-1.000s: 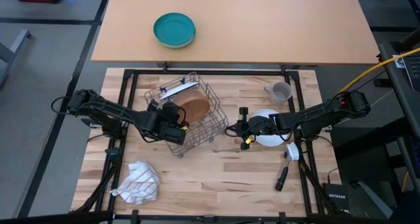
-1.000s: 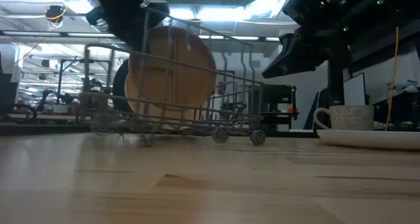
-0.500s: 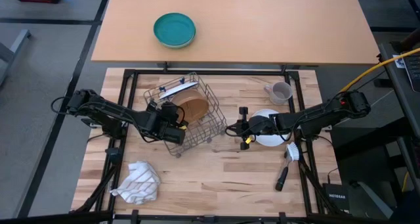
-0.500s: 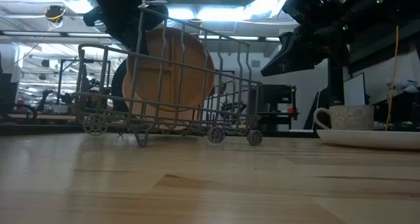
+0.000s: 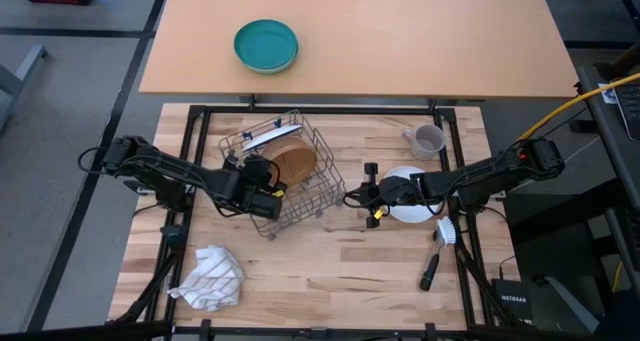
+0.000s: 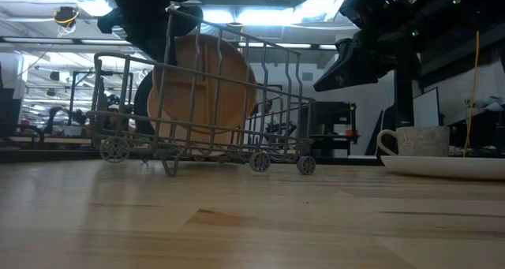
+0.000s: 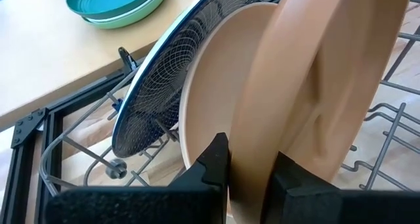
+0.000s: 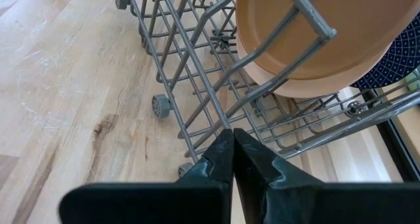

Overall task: Sort dishes
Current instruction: Put the brown plate in the dish rack

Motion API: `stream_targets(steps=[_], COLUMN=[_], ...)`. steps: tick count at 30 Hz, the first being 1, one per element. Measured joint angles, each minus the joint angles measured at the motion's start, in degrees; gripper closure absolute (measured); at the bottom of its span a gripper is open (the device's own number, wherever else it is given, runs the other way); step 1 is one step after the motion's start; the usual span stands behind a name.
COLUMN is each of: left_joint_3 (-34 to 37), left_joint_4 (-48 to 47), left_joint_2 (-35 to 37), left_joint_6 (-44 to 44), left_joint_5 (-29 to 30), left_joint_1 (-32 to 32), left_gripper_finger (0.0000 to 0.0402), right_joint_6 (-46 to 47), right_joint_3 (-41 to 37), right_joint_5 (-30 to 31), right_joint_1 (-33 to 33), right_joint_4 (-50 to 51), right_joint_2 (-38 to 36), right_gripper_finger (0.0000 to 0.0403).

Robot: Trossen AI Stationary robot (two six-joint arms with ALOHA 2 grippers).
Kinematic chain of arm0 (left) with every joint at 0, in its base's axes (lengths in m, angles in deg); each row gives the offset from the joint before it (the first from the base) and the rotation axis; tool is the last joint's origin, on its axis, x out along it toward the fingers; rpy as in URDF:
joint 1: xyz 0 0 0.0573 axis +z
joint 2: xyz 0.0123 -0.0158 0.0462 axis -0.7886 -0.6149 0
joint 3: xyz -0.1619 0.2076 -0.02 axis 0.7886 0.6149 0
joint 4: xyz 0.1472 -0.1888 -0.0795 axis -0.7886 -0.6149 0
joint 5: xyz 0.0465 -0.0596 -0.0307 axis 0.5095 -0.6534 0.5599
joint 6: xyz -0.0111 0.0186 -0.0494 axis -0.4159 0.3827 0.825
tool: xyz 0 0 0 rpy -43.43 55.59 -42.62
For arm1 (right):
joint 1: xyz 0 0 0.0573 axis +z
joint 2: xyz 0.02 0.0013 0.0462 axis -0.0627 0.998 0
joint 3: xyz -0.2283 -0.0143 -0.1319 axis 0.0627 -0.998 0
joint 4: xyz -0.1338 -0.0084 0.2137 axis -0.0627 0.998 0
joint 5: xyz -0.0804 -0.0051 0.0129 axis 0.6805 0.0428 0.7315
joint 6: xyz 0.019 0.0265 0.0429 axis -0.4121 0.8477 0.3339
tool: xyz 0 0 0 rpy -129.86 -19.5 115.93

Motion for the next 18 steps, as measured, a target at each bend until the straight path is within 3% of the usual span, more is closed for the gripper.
stream_targets(steps=[18], left_joint_3=[0.0], left_joint_4=[0.1], left_joint_2=[0.0], left_joint_6=[0.1], left_joint_5=[0.4], left_joint_1=[0.2], left_gripper_finger=[0.0372], right_joint_6=[0.1], right_joint_3=[0.0], right_joint_5=[0.0], right_joint_1=[0.0], right_joint_4=[-2.4], right_joint_2=[0.0], right_gripper_finger=[0.0388])
